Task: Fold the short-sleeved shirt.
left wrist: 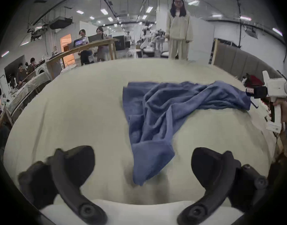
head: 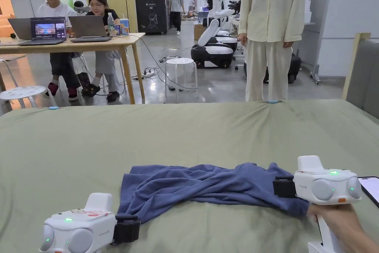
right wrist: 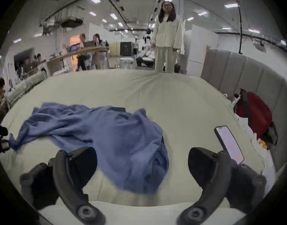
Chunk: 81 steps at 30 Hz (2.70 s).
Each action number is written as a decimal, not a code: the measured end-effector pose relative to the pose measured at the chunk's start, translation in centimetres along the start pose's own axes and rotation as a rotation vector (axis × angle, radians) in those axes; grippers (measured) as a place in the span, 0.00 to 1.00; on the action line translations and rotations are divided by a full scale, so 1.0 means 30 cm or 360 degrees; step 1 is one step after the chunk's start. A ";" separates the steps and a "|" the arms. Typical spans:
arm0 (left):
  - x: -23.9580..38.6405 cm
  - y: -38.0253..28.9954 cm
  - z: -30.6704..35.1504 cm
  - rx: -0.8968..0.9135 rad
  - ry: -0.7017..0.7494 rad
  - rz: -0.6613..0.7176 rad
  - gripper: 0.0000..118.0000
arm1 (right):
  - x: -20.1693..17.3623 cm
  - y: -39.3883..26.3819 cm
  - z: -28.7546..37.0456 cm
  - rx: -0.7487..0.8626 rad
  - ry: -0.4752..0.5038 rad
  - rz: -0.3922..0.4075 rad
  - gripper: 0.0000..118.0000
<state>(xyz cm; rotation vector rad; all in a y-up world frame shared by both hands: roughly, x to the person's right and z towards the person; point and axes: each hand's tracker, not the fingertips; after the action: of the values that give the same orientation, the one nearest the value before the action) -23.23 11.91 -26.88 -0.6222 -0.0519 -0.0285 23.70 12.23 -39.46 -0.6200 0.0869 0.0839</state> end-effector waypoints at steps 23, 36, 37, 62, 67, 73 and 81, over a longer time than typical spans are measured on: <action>-0.019 -0.034 -0.020 -0.0044 0.0028 0.0131 0.86 | -0.012 -0.299 0.226 -0.0115 0.0016 0.0128 0.00; 0.029 -0.034 -0.100 -0.0088 0.0042 0.0101 0.03 | 0.040 -0.294 0.182 -0.0145 0.0012 0.0119 0.00; 0.028 -0.032 -0.092 -0.0080 0.0036 0.0105 0.03 | 0.044 -0.286 0.178 -0.0142 0.0015 0.0118 0.00; 0.019 -0.039 -0.064 -0.0035 0.0001 0.0066 0.03 | 0.033 0.134 -0.189 -0.0458 0.0109 0.0040 0.31; 0.020 -0.037 -0.063 -0.0038 0.0002 0.0062 0.03 | 0.026 0.114 -0.177 -0.0410 0.0065 0.0038 0.05; 0.022 -0.018 -0.051 -0.0013 0.0018 0.0063 0.03 | 0.014 0.125 -0.108 -0.0257 0.0062 0.0088 0.03; 0.002 0.287 0.009 0.0262 0.0093 0.0100 0.03 | -0.007 0.343 0.081 0.0176 0.0073 0.0179 0.03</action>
<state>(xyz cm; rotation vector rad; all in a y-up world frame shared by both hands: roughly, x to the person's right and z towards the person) -22.81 19.05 -31.67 -0.4576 0.0215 0.0185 22.55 21.98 -43.40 -0.5061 0.1695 0.1728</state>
